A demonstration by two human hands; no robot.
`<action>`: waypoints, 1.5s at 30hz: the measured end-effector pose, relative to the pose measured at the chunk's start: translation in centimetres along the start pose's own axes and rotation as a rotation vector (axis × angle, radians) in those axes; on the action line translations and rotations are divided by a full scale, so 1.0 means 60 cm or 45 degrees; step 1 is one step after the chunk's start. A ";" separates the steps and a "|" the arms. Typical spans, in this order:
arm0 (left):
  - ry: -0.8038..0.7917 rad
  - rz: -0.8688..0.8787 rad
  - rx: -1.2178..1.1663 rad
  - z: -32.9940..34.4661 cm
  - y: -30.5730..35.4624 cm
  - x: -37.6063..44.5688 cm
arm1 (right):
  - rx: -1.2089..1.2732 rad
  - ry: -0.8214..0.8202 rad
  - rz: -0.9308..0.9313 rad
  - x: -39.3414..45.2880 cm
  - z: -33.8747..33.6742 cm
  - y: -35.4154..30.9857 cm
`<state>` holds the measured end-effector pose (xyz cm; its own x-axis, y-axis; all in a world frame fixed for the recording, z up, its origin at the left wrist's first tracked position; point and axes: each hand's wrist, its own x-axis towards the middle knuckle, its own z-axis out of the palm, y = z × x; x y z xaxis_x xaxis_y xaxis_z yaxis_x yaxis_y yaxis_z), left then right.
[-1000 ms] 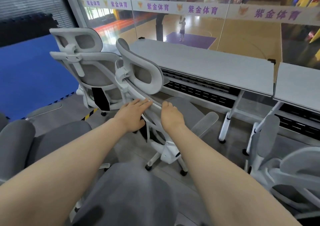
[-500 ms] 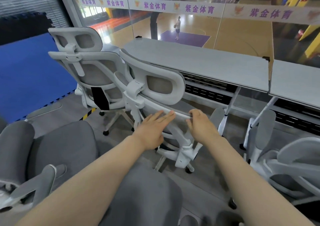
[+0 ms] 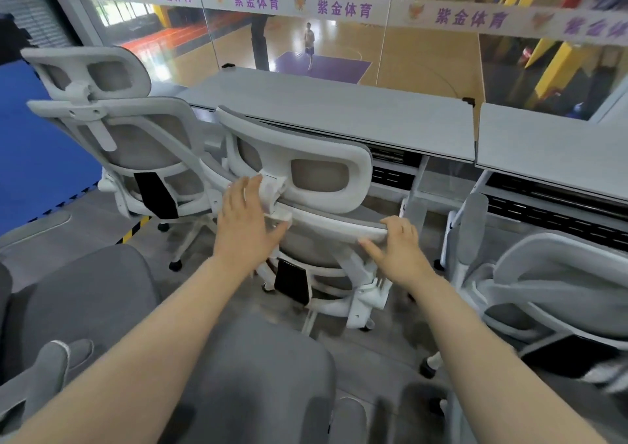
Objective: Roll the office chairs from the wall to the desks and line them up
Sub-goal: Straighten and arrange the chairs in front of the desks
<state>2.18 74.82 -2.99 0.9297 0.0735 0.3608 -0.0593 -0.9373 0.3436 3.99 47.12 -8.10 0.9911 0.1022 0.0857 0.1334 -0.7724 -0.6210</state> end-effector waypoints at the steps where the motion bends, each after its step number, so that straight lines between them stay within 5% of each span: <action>1: -0.081 -0.037 -0.010 0.002 -0.007 0.007 | 0.026 -0.010 0.004 0.001 -0.003 0.003; 4: -0.196 -0.016 -0.015 0.015 -0.009 0.021 | 0.072 -0.027 -0.005 0.012 -0.008 0.007; 45: -0.110 -0.173 -0.055 0.083 0.032 0.111 | 0.054 0.020 -0.106 0.145 -0.023 0.067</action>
<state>10.07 71.81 -4.24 0.9580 0.1670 0.2333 0.0550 -0.9050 0.4219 13.15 44.05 -8.75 0.9764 0.1549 0.1507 0.2159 -0.7345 -0.6434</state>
